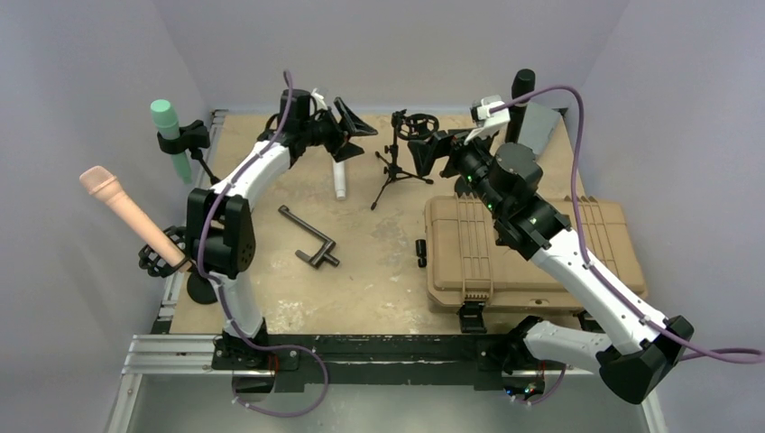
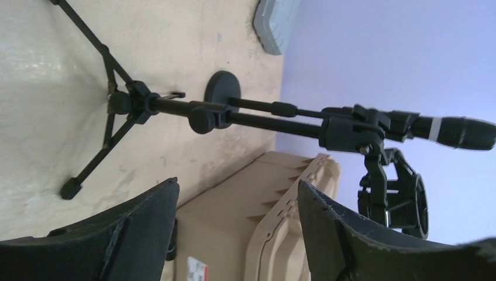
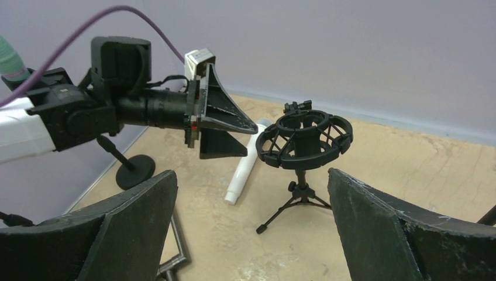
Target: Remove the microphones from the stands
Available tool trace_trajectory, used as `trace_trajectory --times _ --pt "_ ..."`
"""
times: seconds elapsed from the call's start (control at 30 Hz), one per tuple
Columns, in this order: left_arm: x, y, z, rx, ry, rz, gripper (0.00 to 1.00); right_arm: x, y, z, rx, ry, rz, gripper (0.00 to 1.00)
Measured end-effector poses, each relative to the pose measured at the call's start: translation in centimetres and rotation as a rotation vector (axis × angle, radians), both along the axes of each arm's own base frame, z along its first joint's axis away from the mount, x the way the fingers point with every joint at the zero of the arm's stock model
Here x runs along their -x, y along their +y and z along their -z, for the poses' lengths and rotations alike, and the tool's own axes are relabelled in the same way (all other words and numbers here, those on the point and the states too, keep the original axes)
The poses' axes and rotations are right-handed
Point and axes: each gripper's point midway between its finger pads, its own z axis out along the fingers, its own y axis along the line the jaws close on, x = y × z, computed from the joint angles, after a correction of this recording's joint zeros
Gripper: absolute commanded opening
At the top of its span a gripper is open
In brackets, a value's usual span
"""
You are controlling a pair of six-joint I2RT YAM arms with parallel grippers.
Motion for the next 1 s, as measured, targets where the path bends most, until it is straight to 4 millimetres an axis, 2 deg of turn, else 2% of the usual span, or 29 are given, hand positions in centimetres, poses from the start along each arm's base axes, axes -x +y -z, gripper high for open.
trace_trajectory --times 0.07,0.2,0.3,0.4,0.57,0.77,1.0 --pt "-0.5 -0.4 0.6 0.060 0.037 -0.025 0.70 -0.1 0.1 0.0 0.001 0.003 -0.003 0.99" --pt "-1.9 -0.8 0.7 0.100 0.016 -0.047 0.59 -0.2 0.5 0.1 0.002 0.007 -0.017 0.99" --pt "-2.9 -1.0 0.5 0.091 -0.076 -0.043 0.57 -0.1 0.6 0.1 0.002 0.007 -0.024 0.99" --pt "-3.2 -0.8 1.8 0.028 -0.204 -0.020 0.56 -0.1 0.6 0.1 0.002 0.006 -0.026 0.99" --pt "-2.0 -0.9 5.7 -0.082 -0.403 0.127 0.62 0.0 0.6 -0.2 0.003 0.001 -0.026 0.99" --pt "-2.0 -1.8 7.1 -0.126 -0.589 0.287 0.62 0.0 0.7 -0.2 0.004 0.000 -0.033 0.99" --pt "-2.9 -3.6 8.1 -0.037 -0.681 0.425 0.56 0.2 1.1 -0.1 0.006 0.003 -0.056 0.99"
